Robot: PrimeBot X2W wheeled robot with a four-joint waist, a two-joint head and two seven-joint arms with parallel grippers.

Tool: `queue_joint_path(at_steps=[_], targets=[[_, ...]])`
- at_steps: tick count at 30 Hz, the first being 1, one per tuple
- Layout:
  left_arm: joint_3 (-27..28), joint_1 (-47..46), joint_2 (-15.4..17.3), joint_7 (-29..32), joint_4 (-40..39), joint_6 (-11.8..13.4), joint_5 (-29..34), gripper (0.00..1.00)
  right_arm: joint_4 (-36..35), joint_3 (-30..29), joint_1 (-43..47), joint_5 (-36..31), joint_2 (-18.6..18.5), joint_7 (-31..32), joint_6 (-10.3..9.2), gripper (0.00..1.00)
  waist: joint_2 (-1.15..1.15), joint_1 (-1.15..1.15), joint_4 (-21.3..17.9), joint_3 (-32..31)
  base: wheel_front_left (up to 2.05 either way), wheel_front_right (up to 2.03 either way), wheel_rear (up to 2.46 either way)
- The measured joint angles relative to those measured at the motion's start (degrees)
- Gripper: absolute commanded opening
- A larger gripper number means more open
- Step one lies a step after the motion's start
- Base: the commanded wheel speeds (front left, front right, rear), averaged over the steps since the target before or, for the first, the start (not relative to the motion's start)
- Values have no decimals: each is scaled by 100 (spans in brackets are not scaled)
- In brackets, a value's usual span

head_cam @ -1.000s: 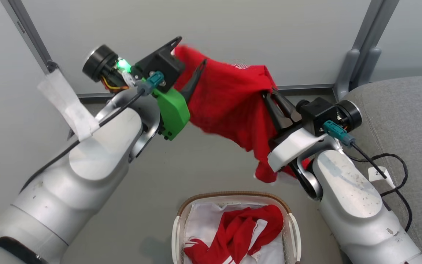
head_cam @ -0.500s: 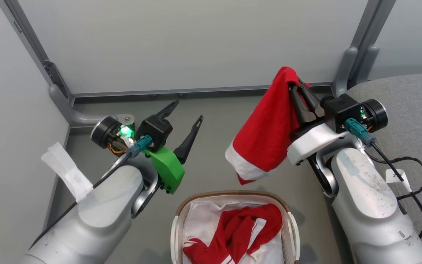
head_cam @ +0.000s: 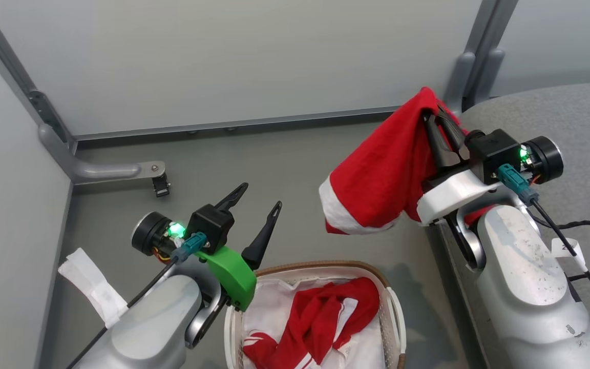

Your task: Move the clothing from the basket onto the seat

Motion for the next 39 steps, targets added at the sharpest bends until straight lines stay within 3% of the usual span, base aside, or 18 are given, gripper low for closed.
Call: queue_joint_path(at_steps=[12, 25, 33, 39], targets=[[267, 185, 36, -11, -516, -7, 435, 100, -218, -765, 129, -762, -2, 0, 1, 0, 0, 0, -846, 258, 0, 0, 0], [309, 160, -198, -11, -539, -221, 767, 100, -515, -1330, 250, -866, -7, 0, 1, 0, 0, 0, -1762, 868, 0, 0, 0], [271, -46, -291, -11, -475, -354, 913, 100, -684, -1850, 225, -828, -7, 0, 1, 0, 0, 0, -1903, 1397, 0, 0, 0], [320, -198, -388, -11, -516, -417, 926, 100, -812, -2342, -333, -956, -199, -1, 1, 0, 0, 0, -1701, 1744, 0, 0, 0]])
